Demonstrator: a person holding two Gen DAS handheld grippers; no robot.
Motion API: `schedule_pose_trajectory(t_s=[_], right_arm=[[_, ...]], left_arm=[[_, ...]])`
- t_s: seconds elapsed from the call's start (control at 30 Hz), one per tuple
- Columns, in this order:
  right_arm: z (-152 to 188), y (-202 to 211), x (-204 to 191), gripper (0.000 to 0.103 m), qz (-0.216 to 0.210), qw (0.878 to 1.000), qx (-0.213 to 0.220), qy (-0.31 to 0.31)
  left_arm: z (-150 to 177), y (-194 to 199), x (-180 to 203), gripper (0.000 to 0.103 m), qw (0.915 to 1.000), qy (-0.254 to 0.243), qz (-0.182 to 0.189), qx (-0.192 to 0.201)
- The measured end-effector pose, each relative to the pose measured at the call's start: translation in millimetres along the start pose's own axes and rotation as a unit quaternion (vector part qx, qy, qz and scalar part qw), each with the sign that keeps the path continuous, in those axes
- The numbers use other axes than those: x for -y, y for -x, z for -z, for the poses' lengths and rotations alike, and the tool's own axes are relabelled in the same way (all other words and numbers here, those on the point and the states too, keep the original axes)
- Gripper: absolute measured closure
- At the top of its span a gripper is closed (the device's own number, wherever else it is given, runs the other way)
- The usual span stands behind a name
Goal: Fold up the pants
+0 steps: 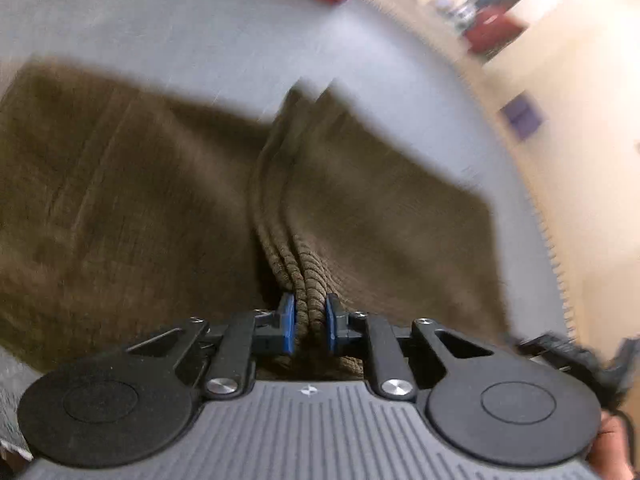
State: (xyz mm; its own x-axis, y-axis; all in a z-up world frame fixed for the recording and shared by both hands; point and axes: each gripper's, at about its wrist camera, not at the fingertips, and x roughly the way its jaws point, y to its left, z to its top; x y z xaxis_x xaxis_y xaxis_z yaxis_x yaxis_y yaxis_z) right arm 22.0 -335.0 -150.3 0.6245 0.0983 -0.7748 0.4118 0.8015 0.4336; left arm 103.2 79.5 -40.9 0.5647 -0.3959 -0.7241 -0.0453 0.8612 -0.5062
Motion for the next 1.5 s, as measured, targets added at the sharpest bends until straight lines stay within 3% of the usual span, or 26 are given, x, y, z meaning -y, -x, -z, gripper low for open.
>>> schedule_pose_trajectory(t_s=[0.07,0.13,0.2,0.23,0.27,0.37,0.43,0.5,0.53,0.6,0.7,0.8,1.1,1.2,1.27,1.37,1.43,1.5], right_arm=[[1.0,8.5,-2.5,0.066,-0.006,1.000,0.017,0.009],[2.2,18.9,-3.4,0.069,-0.016,0.999,0.035,0.010],[2.6,24.4,-1.2,0.069,-0.018,0.999,0.040,0.002],[2.8,24.1,0.0,0.069,-0.014,0.999,0.036,0.001],[3.6,21.9,1.3,0.068,-0.010,1.000,0.028,-0.001],[5.0,17.1,4.7,0.058,0.008,1.000,0.012,-0.009],[4.8,19.6,4.6,0.053,0.013,1.000,0.013,-0.010],[5.3,19.3,5.1,0.052,0.013,1.000,0.011,-0.008],[5.6,18.0,6.0,0.050,0.014,1.000,0.009,-0.009],[6.2,16.0,9.5,0.050,0.011,1.000,0.005,-0.019],[7.6,15.3,11.5,0.050,0.007,1.000,-0.001,-0.029],[8.8,19.3,4.0,0.065,0.003,1.000,0.010,-0.003],[19.8,57.4,-40.3,0.074,0.002,0.987,0.110,0.113],[30.7,74.6,-61.4,0.075,-0.001,0.973,0.153,0.171],[44.6,88.5,-83.4,0.076,-0.004,0.953,0.192,0.233],[76.5,108.6,-120.7,0.076,-0.028,0.904,0.253,0.345],[101.1,118.1,-141.1,0.076,-0.054,0.868,0.278,0.409],[124.8,123.5,-156.4,0.077,-0.081,0.837,0.288,0.458]], left_arm=[[1.4,12.5,1.9,0.087,0.9998,-0.005,0.005,0.017],[10.8,4.8,-1.5,0.087,0.9998,-0.002,-0.016,-0.007],[22.7,-11.6,-5.8,0.079,0.9977,-0.020,-0.053,-0.037],[24.6,-12.3,-4.5,0.066,0.9968,-0.032,-0.067,-0.029],[23.0,-9.4,0.5,0.063,0.9955,-0.047,-0.081,-0.016],[17.2,14.3,23.5,0.063,0.9842,-0.120,-0.111,0.068],[16.9,23.0,34.1,0.063,0.9804,-0.147,-0.086,0.099],[23.9,22.5,35.5,0.069,0.9836,-0.153,-0.044,0.084],[28.4,17.4,35.6,0.070,0.9847,-0.157,-0.043,0.062],[34.9,-19.9,32.2,0.069,0.9814,-0.171,-0.081,-0.032],[32.1,-21.1,28.0,0.068,0.9832,-0.162,-0.081,-0.025],[31.3,-13.5,27.4,0.068,0.9833,-0.163,-0.081,-0.007],[35.9,-9.8,28.4,0.068,0.9846,-0.153,-0.085,-0.008],[33.7,-5.8,33.8,0.065,0.9838,-0.158,-0.085,-0.001],[30.6,4.8,37.3,0.059,0.9839,-0.162,-0.075,0.015],[11.7,31.8,40.5,0.045,0.9885,-0.137,-0.030,0.057],[-7.4,50.8,46.8,0.041,0.9897,-0.116,0.016,0.081],[-26.2,63.8,56.8,0.030,0.9882,-0.102,0.072,0.089]])
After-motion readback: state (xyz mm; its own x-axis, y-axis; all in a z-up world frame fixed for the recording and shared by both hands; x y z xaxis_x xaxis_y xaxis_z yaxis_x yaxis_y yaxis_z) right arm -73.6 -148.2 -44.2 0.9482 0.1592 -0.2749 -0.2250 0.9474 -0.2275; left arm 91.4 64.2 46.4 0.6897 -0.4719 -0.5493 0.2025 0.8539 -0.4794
